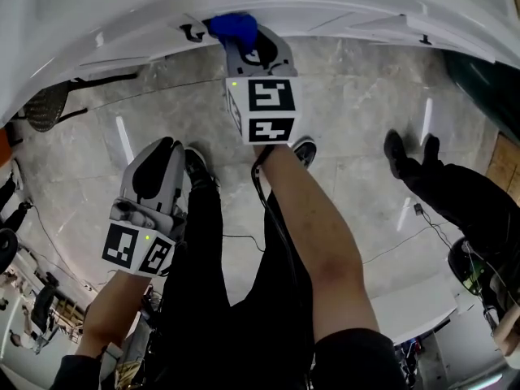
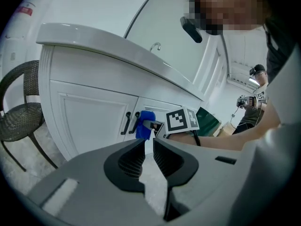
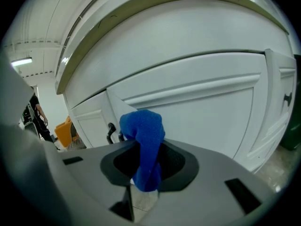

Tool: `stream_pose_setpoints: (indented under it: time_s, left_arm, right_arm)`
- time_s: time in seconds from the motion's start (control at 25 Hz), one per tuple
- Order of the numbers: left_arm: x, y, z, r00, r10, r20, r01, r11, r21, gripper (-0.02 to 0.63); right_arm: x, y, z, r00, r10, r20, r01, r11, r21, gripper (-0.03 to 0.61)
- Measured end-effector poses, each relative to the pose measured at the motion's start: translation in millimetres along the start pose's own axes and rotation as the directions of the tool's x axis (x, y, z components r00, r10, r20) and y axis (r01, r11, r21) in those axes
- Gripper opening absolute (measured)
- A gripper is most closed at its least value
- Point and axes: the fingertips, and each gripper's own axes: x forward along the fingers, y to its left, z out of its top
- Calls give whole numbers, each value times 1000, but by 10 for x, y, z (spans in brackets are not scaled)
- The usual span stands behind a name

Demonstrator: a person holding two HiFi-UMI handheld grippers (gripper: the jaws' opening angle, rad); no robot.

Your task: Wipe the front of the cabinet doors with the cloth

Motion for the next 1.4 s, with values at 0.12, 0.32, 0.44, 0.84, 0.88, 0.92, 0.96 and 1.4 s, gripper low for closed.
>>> stream_pose_setpoints:
  time_s: [0.12,0.32,0.44,0.84,0.88,0.92,0.96,1.4]
  left_arm:
    - [146,-151,-26,1000,-11,-13,10,1000,-1,57]
    - [517,-537,-48,998,-53,-32,53,998,15,57]
    - [734,-851,-22,996,-81,-36,82,996,25,57]
    - [1031,-1558,-4,988,-152,-38,154,987,49,57]
    - [1018,-1564,-3,988,-153,-37,155,987,52,57]
    - [999,-1554,0,988,-152,-34,153,987,53,57]
    - [970,-1528,3,988,-148,-31,150,987,53,57]
    - [360,-511,-88,999,-44,11,44,999,7,57]
  right_arm:
    - [-97,-278,30,1000,-31,3,31,999,9,86]
    - [-255,-909,-37,997,-76,-22,76,997,15,86]
    - [-417,-1319,-4,993,-113,-21,113,993,19,86]
    - [-834,-2111,43,981,-190,-20,191,982,13,86]
    - [-866,-2181,50,978,-209,-14,209,977,29,86]
    - [-893,-2226,52,974,-224,-11,224,974,42,86]
    - [-917,-2240,44,972,-237,-9,237,970,54,86]
    - [-343,-878,-525,991,-109,-76,112,993,46,86]
